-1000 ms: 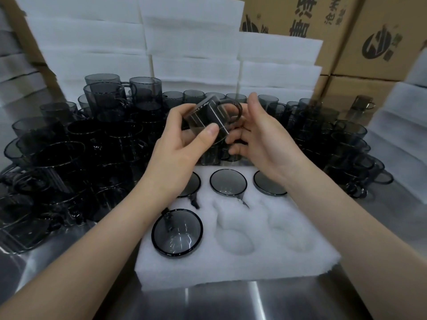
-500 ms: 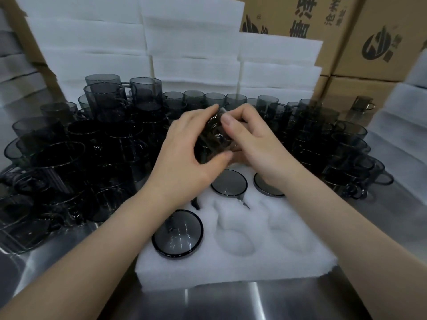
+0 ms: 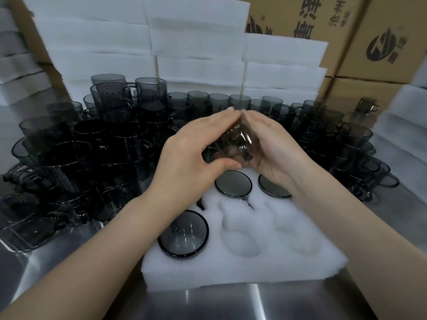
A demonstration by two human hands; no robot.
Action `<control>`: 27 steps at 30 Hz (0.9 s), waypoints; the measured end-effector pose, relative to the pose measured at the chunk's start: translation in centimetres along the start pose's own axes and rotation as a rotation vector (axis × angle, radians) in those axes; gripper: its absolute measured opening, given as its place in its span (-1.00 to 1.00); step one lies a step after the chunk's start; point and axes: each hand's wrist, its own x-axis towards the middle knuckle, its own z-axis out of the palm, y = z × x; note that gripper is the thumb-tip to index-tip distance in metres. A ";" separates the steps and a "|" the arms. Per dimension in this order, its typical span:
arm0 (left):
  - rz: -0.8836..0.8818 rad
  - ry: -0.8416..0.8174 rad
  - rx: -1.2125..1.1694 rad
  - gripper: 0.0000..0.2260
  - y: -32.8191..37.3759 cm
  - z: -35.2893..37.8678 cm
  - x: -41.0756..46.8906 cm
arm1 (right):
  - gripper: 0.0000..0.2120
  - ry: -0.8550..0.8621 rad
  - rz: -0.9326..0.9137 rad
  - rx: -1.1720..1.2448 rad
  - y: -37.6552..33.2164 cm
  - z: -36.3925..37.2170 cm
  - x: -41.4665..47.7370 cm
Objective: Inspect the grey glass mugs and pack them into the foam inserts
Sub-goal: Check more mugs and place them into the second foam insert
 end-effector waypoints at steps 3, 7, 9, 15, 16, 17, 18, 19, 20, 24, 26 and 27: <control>0.025 -0.082 -0.082 -0.34 -0.1 0.1 0.0 | -0.81 0.025 0.008 -0.006 0.2 -0.4 0.2; -0.077 -0.083 -0.211 -0.35 -0.2 0.0 0.0 | -0.61 -0.145 0.118 0.089 0.1 -0.7 0.4; -0.126 -0.058 -0.200 -0.35 -0.5 -0.1 0.0 | -0.47 -0.265 0.170 0.132 0.0 -0.8 0.2; -0.166 -0.069 -0.052 -0.32 -0.4 0.1 0.1 | -0.57 -0.162 0.048 -0.034 0.1 -0.3 0.0; -0.164 -0.070 -0.051 -0.31 -0.3 0.1 0.1 | -0.60 -0.123 0.032 -0.048 0.2 -0.3 0.0; -0.162 -0.066 -0.053 -0.31 -0.3 0.1 0.2 | -0.61 -0.092 0.024 -0.059 0.2 -0.2 0.0; -0.163 -0.057 -0.059 -0.32 -0.3 0.1 0.2 | -0.62 -0.072 0.026 -0.066 0.3 -0.1 0.1; -0.162 -0.049 -0.070 -0.32 -0.3 0.1 0.2 | -0.62 -0.056 0.031 -0.062 0.3 -0.1 0.1; -0.154 -0.047 -0.081 -0.33 -0.3 0.0 0.2 | -0.63 -0.045 0.037 -0.044 0.2 -0.2 0.1; -0.109 -0.068 -0.150 -0.31 -0.3 -0.1 0.0 | -0.69 -0.040 0.059 0.029 -0.1 -0.4 0.2; -0.084 -0.087 -0.191 -0.30 -0.2 -0.2 0.0 | -0.71 -0.047 0.059 0.052 0.0 -0.5 0.2; -0.068 -0.100 -0.202 -0.30 -0.2 -0.2 0.0 | -0.71 -0.047 0.059 0.058 0.0 -0.6 0.2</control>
